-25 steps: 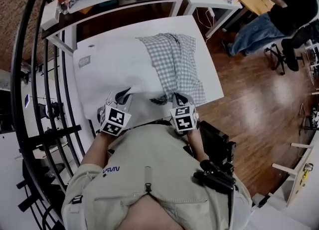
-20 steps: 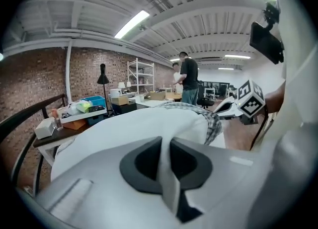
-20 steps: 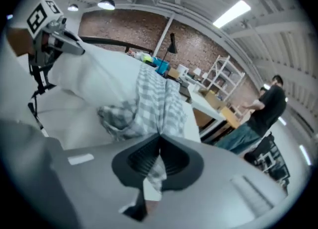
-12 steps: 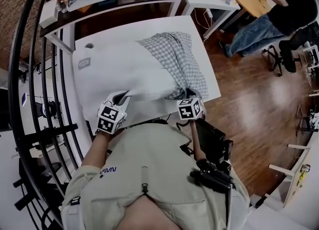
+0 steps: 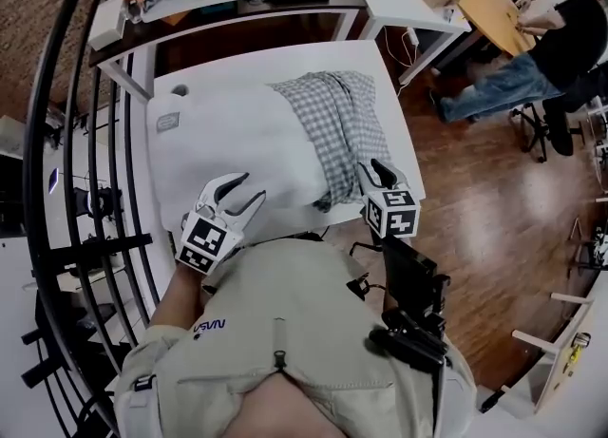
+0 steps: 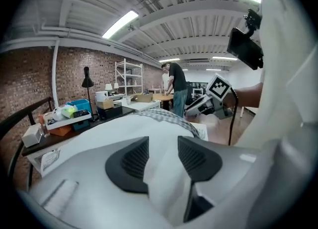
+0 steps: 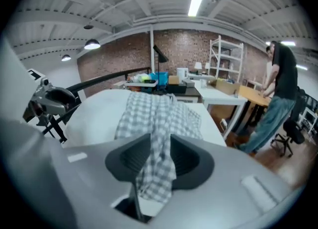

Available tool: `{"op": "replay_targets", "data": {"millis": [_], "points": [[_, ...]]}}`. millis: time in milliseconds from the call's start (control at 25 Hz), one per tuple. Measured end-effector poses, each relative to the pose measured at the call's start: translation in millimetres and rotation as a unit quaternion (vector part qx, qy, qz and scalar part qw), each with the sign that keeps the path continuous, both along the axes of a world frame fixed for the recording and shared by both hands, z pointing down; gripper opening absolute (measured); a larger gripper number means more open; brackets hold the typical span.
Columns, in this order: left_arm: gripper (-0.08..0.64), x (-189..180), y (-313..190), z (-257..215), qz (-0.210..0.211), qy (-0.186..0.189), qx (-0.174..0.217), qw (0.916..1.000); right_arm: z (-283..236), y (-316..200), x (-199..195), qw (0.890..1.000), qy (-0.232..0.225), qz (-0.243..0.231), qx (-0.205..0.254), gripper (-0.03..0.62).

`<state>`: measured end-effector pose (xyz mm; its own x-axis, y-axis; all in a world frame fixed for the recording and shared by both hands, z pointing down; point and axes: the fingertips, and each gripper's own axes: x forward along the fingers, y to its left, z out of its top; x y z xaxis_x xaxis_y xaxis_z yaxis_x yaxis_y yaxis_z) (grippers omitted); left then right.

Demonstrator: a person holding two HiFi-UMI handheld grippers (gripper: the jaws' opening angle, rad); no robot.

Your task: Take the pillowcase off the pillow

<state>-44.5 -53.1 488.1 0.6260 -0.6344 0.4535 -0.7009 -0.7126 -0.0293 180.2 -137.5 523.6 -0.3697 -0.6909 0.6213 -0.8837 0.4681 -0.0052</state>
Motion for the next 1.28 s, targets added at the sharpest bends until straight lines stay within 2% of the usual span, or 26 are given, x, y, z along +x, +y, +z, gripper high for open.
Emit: {"op": "replay_targets", "data": {"millis": [120,280,440,560,640,800,880,960,1040,1080,1120,1160,1200,1280], "points": [[0.22,-1.9,-40.0,-5.5,-0.032,-0.001,0.019,0.9993,-20.7,-33.5,-19.2,0.999,-0.007,-0.016,0.034,0.127],[0.255,2.2,-98.3,-21.0,-0.048,-0.016,0.048,0.9976,-38.5,-77.8,-40.7,0.997,-0.004,-0.046,0.061,0.127],[0.262,0.8,-162.3,-25.4,-0.069,-0.025,0.048,0.9962,-49.4,-128.2,-61.2,0.995,-0.004,-0.07,0.068,0.127],[0.262,-2.5,-195.2,-10.1,-0.084,-0.023,0.019,0.996,-50.6,-158.2,-81.2,0.995,-0.015,-0.091,0.048,0.141],[0.276,-1.1,-205.9,10.8,-0.085,-0.036,-0.013,0.9957,-47.8,-175.9,-92.6,0.994,-0.015,-0.103,0.034,0.151],[0.285,12.1,-198.8,55.7,-0.062,-0.079,-0.089,0.991,-22.9,-206.0,-110.3,0.992,0.024,-0.124,-0.003,0.18],[0.232,16.8,-189.7,74.0,-0.052,-0.094,-0.101,0.989,1.9,-211.8,-118.9,0.988,0.056,-0.138,-0.034,0.204],[0.127,21.0,-179.5,84.4,-0.044,-0.111,-0.094,0.9884,29.9,-208.8,-124.8,0.981,0.096,-0.153,-0.072,0.215],[0.043,24.5,-170.0,85.0,-0.039,-0.129,-0.07,0.9884,43.8,-209.7,-122.8,0.975,0.144,-0.157,-0.07,0.219],[0.028,25.4,-165.1,82.3,-0.039,-0.134,-0.055,0.9886,44.1,-210.8,-123.2,0.973,0.158,-0.159,-0.054,0.218],[0.023,25.4,-160.0,77.1,-0.04,-0.135,-0.042,0.9891,40.3,-212.0,-125.4,0.972,0.166,-0.161,-0.033,0.193],[0.02,24.4,-154.9,69.1,-0.042,-0.131,-0.03,0.9901,33.9,-213.5,-126.9,0.971,0.173,-0.162,-0.009,0.134],[0.018,22.6,-149.8,58.8,-0.045,-0.121,-0.019,0.9914,26.8,-214.6,-125.7,0.97,0.183,-0.159,0.011,0.04],[0.017,16.9,-140.0,32.4,-0.051,-0.092,-0.002,0.9945,11.2,-215.3,-116.6,0.968,0.2,-0.143,0.041,0.015]]}}
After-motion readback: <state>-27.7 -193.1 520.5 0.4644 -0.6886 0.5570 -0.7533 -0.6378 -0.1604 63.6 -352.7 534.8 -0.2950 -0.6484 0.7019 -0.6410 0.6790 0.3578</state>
